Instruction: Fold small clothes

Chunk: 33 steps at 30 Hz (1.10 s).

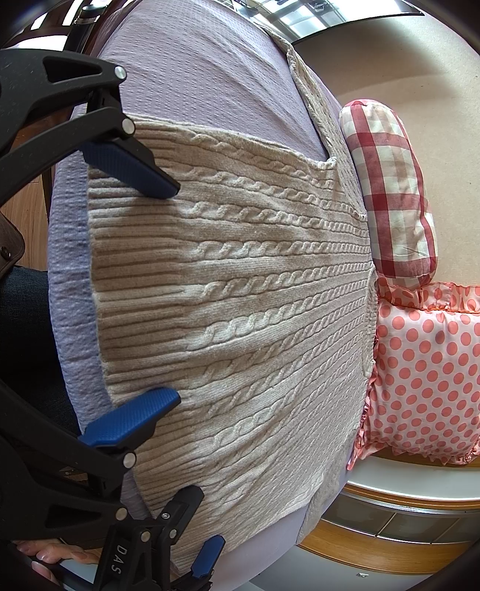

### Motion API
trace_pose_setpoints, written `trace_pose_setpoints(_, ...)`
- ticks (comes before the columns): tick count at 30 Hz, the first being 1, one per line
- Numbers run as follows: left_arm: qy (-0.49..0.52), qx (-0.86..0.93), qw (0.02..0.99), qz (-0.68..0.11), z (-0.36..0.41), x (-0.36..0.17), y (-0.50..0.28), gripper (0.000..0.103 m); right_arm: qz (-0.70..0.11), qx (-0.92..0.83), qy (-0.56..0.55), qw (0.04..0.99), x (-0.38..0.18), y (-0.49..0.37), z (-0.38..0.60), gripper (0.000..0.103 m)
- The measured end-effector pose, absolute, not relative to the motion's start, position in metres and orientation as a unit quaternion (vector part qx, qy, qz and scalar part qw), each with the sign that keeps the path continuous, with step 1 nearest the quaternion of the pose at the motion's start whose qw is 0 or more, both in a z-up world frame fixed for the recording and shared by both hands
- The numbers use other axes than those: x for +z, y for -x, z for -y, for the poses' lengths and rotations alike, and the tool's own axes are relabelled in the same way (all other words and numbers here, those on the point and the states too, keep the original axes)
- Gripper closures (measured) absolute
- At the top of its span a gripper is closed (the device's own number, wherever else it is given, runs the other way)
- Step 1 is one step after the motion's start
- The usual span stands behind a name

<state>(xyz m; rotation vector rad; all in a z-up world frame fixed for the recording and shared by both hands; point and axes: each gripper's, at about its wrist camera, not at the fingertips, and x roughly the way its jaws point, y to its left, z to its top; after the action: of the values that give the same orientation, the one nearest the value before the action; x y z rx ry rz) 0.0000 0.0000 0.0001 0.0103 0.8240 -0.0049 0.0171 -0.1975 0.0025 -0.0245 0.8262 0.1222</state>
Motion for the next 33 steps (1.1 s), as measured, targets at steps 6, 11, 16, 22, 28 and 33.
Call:
trace_pose_setpoints(6, -0.005, -0.002, 0.916, -0.4, 0.0, 0.0, 0.0, 0.002, -0.401, 0.059, 0.012, 0.914, 0.002, -0.017, 0.197, 0.001)
trace_pose_setpoints(11, -0.005, -0.002, 0.916, -0.4, 0.0, 0.0, 0.0, 0.002, -0.401, 0.059, 0.012, 0.914, 0.002, -0.017, 0.198, 0.001)
trace_pose_setpoints(16, -0.005, -0.002, 0.917, -0.4, 0.0, 0.0, 0.0, 0.002, -0.401, 0.059, 0.012, 0.914, 0.002, -0.017, 0.197, 0.001)
trace_pose_setpoints(22, -0.007, -0.001, 0.916, -0.401, 0.0, 0.0, 0.0, 0.002, -0.387, 0.078, 0.017, 0.919, 0.001, -0.018, 0.197, 0.001)
trace_pose_setpoints(28, -0.015, -0.004, 0.918, -0.397, 0.004, 0.004, -0.004, 0.002, -0.371, 0.111, -0.098, 0.917, 0.035, -0.049, 0.276, 0.001)
trace_pose_setpoints(33, 0.002, -0.02, 0.919, -0.393, -0.006, 0.011, -0.008, 0.002, -0.342, 0.009, -0.258, 0.903, 0.069, -0.103, 0.411, 0.001)
